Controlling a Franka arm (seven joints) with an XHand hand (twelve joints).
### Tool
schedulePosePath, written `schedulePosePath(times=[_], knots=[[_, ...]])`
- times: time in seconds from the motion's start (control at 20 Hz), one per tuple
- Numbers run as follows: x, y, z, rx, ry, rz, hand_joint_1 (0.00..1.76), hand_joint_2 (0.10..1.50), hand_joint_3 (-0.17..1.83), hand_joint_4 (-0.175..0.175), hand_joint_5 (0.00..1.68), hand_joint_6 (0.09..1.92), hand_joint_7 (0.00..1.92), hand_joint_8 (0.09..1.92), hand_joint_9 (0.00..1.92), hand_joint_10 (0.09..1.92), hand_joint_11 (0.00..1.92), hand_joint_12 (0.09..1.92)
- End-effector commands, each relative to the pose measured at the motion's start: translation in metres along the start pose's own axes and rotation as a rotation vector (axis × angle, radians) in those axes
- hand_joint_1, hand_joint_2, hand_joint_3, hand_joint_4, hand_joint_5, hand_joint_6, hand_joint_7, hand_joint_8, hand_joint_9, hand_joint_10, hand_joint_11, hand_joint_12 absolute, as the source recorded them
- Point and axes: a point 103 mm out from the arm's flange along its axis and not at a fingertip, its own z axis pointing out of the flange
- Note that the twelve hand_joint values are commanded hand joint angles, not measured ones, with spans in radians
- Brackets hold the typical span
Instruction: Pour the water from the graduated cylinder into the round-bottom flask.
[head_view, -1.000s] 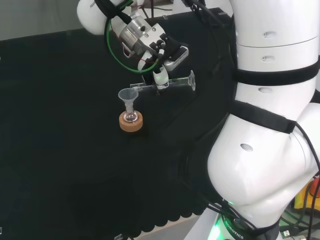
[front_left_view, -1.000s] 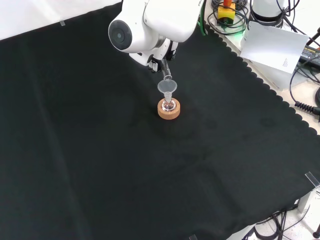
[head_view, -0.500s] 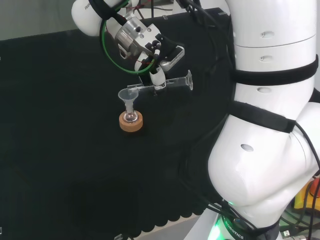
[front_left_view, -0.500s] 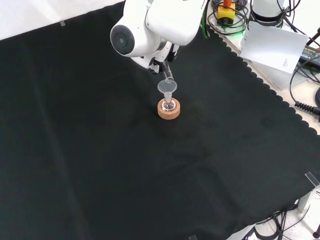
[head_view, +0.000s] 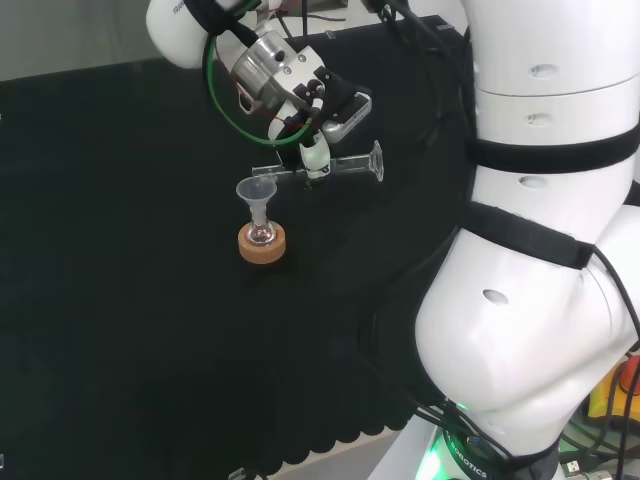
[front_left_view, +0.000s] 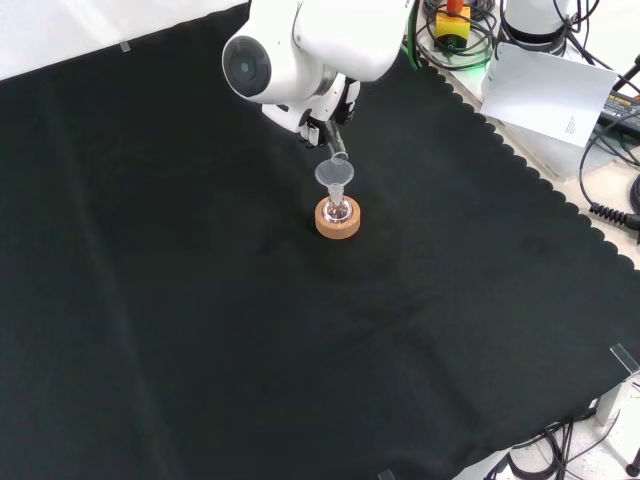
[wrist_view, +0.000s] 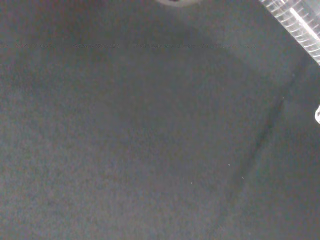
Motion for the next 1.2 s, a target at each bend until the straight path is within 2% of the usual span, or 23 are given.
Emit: schedulePosePath(times=[0.05,0.3,0.6,0.95,1.2], knots=[[-0.002,-0.002,0.003,-0.098,0.080,-0.073,1.35,1.16,0.00,-0.071,0.96,0.85,0.88,1.20,1.36,0.22,1.19,0.74],[-0.009,-0.004,0.010,-0.222,0.132,-0.138,1.35,1.16,0.00,-0.069,0.96,0.85,0.88,1.20,1.36,0.22,1.18,0.74],[-0.018,-0.007,0.013,-0.342,0.205,-0.199,1.35,1.16,0.00,-0.065,0.96,0.85,0.88,1.21,1.35,0.22,1.18,0.73],[-0.029,-0.008,0.019,-0.431,0.300,-0.261,1.35,1.16,0.00,-0.064,0.97,0.86,0.88,1.21,1.35,0.22,1.18,0.73],[-0.037,-0.006,0.025,-0.472,0.348,-0.286,1.35,1.16,0.00,-0.065,0.97,0.86,0.88,1.21,1.35,0.22,1.18,0.74]])
